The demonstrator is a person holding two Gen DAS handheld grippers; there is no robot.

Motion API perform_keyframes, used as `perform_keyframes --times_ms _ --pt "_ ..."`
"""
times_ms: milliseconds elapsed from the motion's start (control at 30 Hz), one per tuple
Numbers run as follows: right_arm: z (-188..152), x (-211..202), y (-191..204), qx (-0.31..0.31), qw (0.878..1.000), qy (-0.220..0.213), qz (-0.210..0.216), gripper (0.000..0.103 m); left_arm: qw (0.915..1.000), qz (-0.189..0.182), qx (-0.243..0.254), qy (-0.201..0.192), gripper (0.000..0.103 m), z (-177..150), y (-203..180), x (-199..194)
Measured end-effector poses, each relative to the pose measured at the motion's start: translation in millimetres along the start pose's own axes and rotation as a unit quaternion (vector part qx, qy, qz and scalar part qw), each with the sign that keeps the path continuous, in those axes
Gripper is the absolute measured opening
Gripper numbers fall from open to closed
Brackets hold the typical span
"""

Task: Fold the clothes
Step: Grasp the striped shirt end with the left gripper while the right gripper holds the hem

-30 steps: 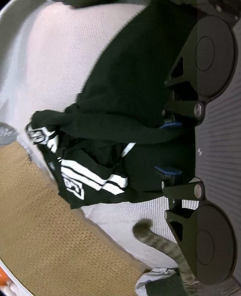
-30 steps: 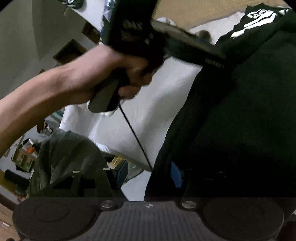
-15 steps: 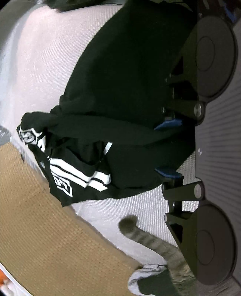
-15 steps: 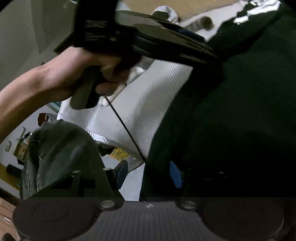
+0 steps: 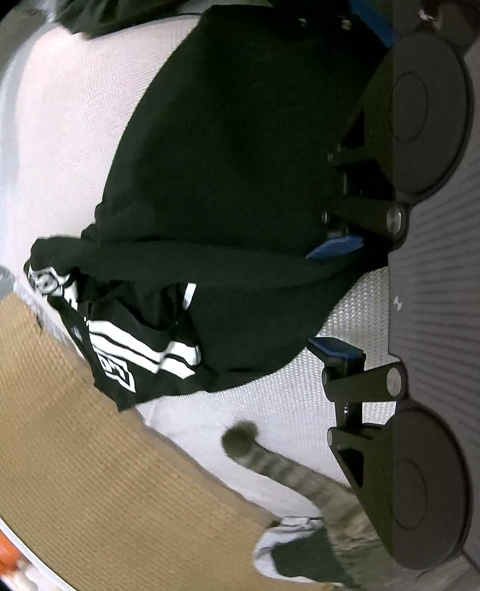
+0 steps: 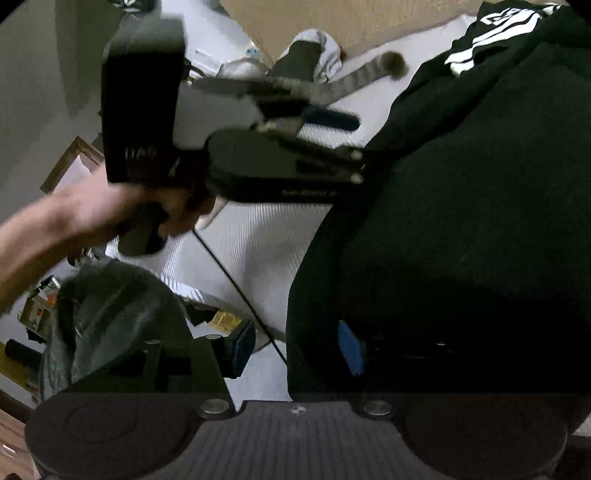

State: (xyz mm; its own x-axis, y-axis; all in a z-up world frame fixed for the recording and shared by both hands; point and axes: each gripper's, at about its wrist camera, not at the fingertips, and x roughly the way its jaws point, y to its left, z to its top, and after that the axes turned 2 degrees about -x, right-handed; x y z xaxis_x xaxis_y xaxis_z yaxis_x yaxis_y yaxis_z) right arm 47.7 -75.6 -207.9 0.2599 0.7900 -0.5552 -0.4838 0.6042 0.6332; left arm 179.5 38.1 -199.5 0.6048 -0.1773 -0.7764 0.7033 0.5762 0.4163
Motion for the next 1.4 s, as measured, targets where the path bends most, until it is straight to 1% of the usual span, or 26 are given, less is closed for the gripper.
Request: perform_keyframes --times_ms 133,300,400,533,633,700,733,767,800,833,867,933,1133,1400 --pt "15.4 -23.9 -11.6 0.002 1.0 -0.026 0.005 0.055 0.9999 0.01 0.012 0.002 0.052 -6.2 -4.0 2.9" --pt "25.5 -44.7 -9.3 -0.018 0.997 -0.078 -0.011 0.055 0.9995 0.01 -0.028 0.003 0.053 -3.9 -1.9 5.1" --pt "35.8 -51.6 -8.5 -0.032 0.992 -0.113 -0.043 0.055 0.9996 0.004 -0.026 -0.013 0.052 1.9 -4.9 -0.8" --pt "46.5 -68.0 -37.0 0.008 0.984 -0.16 -0.075 0.055 0.9995 -0.005 -0.01 -0.03 0.052 14.2 -9.6 -2.2" --pt "50.4 -79.8 -56.3 0.04 0.977 -0.187 -0.092 0.055 0.9993 -0.005 -0.011 -0.035 0.052 23.5 -9.5 5.5" --pt "52.3 -86.8 -63.7 0.047 0.972 -0.204 -0.109 0.055 0.9991 -0.007 -0.016 -0.04 0.051 30.7 -8.7 11.7" --pt "54.3 -90.3 -66.5 0.042 0.97 -0.21 -0.117 0.055 0.9989 -0.012 -0.02 -0.041 0.048 35.1 -7.6 14.8" --pt "56.2 -93.9 -69.4 0.038 0.967 -0.216 -0.126 0.055 0.9986 -0.017 -0.025 -0.043 0.042 39.5 -6.5 18.0" --pt "58.4 -95.6 -71.9 0.028 0.965 -0.221 -0.138 0.055 0.9984 -0.023 -0.029 -0.044 0.036 44.0 -5.4 21.4" --pt "60.5 -97.4 -74.3 0.018 0.963 -0.225 -0.149 0.055 0.998 -0.033 -0.033 -0.042 0.027 48.6 -4.6 25.6" --pt "61.9 -97.5 -78.3 0.011 0.962 -0.226 -0.156 0.055 0.9976 -0.043 -0.037 -0.04 0.026 53.3 -3.8 29.9" --pt "65.1 -96.0 -88.2 0.001 0.96 -0.226 -0.166 0.055 0.9972 -0.051 -0.037 -0.04 0.026 62.1 -3.6 38.3" --pt "60.3 -93.8 -114.5 0.014 0.959 -0.23 -0.168 0.055 0.9969 -0.058 -0.025 -0.047 0.027 92.0 -3.8 58.5" --pt "54.7 -74.8 -113.1 -0.021 0.962 -0.21 -0.171 0.055 0.996 -0.065 -0.01 -0.061 0.028 132.3 -3.6 81.6"
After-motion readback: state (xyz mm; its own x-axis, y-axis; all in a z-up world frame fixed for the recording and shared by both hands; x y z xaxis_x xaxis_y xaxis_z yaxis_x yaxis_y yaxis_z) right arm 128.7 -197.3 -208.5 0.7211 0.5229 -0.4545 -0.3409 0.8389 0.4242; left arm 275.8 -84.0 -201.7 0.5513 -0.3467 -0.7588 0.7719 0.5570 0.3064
